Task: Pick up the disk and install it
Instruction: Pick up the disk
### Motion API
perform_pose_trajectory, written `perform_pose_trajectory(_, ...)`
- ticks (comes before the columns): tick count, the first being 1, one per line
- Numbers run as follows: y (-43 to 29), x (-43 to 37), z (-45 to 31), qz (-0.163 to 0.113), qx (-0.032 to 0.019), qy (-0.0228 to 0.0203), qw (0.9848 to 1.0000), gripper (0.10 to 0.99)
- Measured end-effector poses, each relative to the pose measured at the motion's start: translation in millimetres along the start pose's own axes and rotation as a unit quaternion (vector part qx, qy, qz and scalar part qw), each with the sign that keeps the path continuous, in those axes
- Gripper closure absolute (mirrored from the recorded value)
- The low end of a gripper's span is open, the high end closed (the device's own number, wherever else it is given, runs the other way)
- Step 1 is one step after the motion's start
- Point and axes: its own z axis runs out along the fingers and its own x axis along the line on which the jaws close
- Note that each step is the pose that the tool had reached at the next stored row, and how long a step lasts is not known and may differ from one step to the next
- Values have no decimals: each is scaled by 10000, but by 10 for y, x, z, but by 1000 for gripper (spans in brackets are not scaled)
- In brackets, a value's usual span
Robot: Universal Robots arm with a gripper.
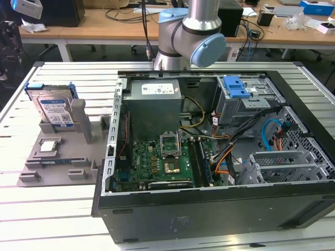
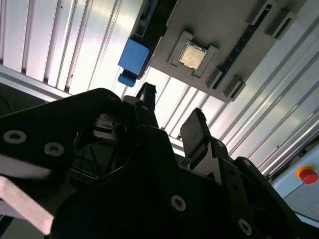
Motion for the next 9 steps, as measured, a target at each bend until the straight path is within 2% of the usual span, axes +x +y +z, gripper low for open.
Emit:
perform_pose_trajectory(6, -2, -28, 1, -1, 0, 0, 10000, 604)
perform_pose_trajectory(9, -18, -133, 3, -1, 0, 0, 10000, 604)
